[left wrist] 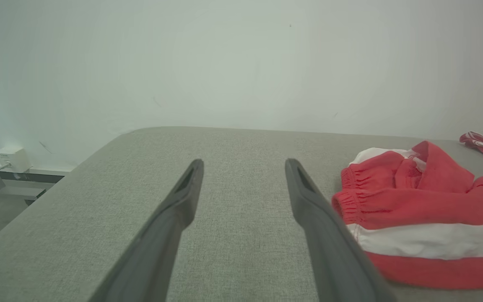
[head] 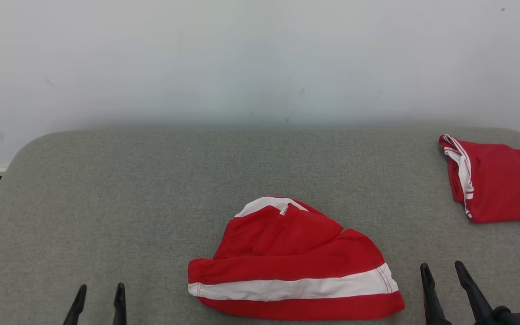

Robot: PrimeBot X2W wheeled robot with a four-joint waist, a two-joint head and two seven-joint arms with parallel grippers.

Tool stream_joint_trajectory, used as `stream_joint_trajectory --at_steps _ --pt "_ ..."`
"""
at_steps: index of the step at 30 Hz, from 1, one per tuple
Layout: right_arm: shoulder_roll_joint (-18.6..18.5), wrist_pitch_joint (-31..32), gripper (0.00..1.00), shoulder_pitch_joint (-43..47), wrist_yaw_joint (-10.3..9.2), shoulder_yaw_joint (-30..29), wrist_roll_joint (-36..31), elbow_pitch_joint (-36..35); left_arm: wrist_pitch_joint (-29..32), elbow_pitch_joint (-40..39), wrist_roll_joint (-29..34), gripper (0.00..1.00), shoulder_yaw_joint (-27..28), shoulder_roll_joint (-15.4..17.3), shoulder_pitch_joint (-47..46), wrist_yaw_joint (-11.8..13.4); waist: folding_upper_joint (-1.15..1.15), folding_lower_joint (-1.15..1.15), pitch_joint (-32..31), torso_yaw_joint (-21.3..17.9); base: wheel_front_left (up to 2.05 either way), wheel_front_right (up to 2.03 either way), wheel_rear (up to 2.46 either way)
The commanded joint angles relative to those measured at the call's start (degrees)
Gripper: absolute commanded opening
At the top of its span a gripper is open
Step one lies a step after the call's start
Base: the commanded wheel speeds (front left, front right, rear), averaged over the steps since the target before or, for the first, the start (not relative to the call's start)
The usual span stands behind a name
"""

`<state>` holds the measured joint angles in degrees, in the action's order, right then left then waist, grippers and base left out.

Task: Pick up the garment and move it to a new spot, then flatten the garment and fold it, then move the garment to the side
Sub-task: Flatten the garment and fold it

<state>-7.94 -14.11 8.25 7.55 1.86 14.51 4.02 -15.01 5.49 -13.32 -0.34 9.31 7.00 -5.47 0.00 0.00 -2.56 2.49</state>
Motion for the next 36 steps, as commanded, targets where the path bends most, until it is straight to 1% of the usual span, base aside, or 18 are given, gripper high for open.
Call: stream_joint_trajectory --at_steps 1,13,20,25,32,36 --pt "-0.1 0.3 1.00 -0.4 -0.14 -0.3 -0.4 -0.3 0.4 0.6 0.5 1.00 -0.4 0.4 -0.7 0.1 0.00 0.00 0.0 -0.1 0.00 0.00 0.00" --pt "0.1 0.8 1.00 -0.2 -0.14 -0.6 -0.6 -0.1 1.4 0.1 -0.4 1.00 -0.5 1.0 -0.9 0.6 0.00 0.00 0.1 -0.1 0.00 0.00 0.00" --pt "-1.5 1.4 1.00 -1.5 -0.15 0.0 0.1 1.7 1.9 1.2 -1.4 1.00 -2.9 1.4 -2.7 -0.5 0.00 0.00 0.7 -0.2 0.00 0.00 0.00" --pt "-3.6 3.1 1.00 -4.0 -0.15 1.9 0.9 5.4 2.7 3.9 -1.7 1.00 -6.9 2.1 -5.6 -1.5 0.00 0.00 1.8 0.2 0.00 0.00 0.00" --pt "-6.3 4.9 1.00 -9.1 -0.15 6.7 3.0 13.0 3.6 10.8 -3.4 1.00 -14.4 3.3 -10.3 -2.0 0.00 0.00 4.1 0.4 0.00 0.00 0.00" --pt "-7.4 4.9 1.00 -12.1 -0.15 9.7 4.3 17.8 3.1 15.3 -6.1 1.00 -20.3 4.9 -13.1 -2.0 0.00 0.00 5.0 0.6 0.00 0.00 0.00"
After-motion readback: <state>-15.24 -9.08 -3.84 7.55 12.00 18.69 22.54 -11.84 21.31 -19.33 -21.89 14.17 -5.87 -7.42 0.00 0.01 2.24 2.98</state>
